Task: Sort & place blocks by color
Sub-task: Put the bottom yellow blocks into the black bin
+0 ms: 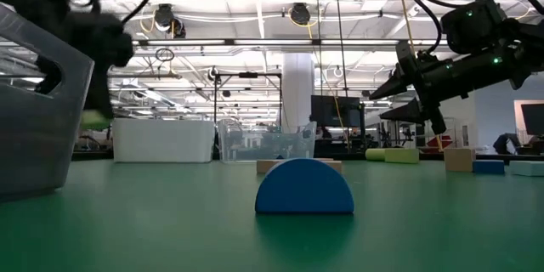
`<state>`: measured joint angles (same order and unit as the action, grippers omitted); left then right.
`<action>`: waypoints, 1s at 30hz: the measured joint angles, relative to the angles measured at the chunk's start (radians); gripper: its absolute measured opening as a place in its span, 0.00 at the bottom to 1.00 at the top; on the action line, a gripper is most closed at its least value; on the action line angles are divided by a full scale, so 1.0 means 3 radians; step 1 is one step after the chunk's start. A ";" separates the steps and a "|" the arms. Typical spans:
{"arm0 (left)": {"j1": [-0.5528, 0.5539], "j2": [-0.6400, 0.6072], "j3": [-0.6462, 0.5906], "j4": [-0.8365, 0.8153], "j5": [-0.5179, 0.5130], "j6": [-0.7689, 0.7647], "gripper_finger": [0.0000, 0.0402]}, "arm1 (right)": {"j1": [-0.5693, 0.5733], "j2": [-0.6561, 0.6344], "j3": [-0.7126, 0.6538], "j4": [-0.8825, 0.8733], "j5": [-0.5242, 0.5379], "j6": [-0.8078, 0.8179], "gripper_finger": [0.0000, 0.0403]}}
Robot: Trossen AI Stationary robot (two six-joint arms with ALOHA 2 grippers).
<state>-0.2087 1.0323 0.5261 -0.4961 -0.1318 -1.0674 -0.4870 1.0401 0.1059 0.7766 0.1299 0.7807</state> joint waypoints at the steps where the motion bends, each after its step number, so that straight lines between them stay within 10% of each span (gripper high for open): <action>1: -0.0012 0.0002 0.0042 0.0045 0.0000 0.0058 0.33 | -0.0001 -0.0001 0.0000 0.0007 0.0000 0.0001 0.58; 17: -0.0850 0.0002 0.0621 0.1076 -0.0136 0.0428 0.34 | -0.0001 0.0000 0.0000 -0.0007 0.0000 0.0000 0.58; 30: -0.2051 0.0490 0.0621 0.1633 -0.0463 -0.1109 0.35 | -0.0001 0.0000 0.0000 -0.0008 0.0000 0.0000 0.58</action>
<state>-0.8241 1.1793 0.7124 -0.0063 -0.2707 -1.4001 -0.4873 1.0401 0.1059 0.7743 0.1299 0.7807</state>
